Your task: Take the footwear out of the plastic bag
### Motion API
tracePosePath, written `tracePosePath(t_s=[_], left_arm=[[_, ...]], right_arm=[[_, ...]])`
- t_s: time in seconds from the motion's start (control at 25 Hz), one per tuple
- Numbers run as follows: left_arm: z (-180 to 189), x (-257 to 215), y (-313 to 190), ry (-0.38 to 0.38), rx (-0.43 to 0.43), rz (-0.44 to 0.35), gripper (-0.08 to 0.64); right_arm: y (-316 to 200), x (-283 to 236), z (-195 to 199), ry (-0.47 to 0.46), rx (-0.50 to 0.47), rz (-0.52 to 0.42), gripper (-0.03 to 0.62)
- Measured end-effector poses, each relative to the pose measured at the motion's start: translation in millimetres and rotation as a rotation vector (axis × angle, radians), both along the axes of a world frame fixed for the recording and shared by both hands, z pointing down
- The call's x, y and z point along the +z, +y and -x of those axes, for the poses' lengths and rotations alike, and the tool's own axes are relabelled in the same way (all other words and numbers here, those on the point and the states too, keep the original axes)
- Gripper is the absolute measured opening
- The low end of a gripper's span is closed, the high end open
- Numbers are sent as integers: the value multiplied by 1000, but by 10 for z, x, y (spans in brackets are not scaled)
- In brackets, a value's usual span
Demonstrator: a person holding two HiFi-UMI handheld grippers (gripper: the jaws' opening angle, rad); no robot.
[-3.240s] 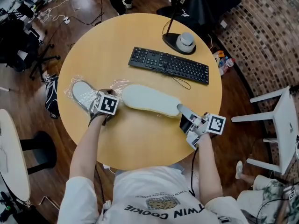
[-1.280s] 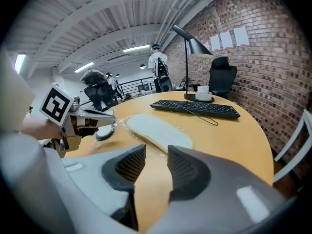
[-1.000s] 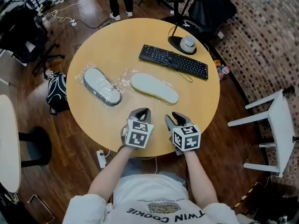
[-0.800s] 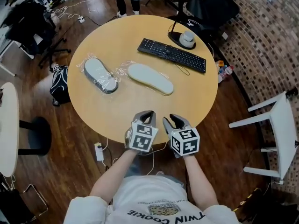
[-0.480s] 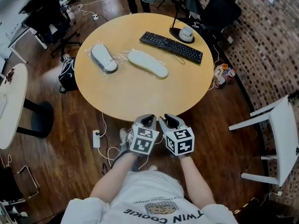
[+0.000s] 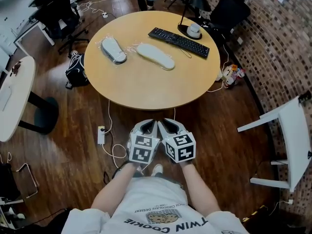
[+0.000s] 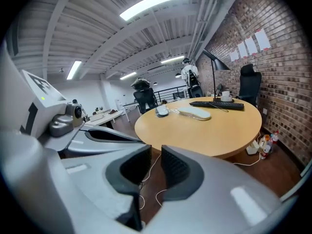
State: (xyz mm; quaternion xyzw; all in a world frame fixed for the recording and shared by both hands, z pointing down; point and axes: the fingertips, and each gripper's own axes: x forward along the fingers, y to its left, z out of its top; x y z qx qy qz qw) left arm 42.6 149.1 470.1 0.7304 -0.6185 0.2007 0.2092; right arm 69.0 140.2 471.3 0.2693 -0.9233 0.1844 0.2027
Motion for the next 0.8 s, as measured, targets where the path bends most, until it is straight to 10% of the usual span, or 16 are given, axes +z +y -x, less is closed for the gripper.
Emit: tracePosePath(t_s=[0.8], left_arm=[[681,-250,1182,62,-3,-50,6]], right_arm=[[1200,-329,669,35,48,-50,12]])
